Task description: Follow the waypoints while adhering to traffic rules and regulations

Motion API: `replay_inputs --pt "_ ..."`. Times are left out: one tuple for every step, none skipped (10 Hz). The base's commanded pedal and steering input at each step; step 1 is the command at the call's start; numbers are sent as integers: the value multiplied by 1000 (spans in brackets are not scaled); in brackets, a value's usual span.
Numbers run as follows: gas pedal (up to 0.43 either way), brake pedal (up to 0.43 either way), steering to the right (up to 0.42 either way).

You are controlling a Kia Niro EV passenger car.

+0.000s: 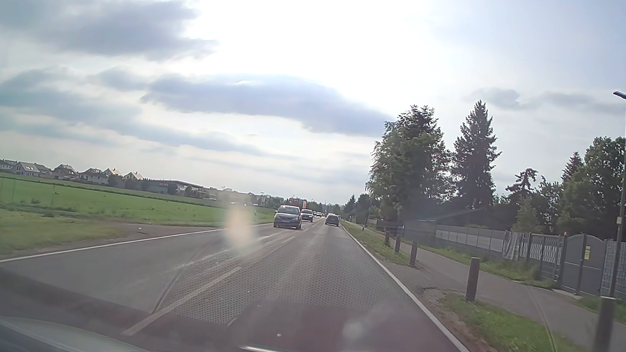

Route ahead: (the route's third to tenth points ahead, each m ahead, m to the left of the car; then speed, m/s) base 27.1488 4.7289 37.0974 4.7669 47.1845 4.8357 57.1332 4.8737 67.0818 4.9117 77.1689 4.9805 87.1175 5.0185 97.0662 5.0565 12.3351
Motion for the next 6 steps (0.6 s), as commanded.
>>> replay_inputs --pt "177 0 2" --pt "177 0 2" --pt "177 0 2" --pt "177 0 1" --pt "177 0 0" --pt "177 0 0"
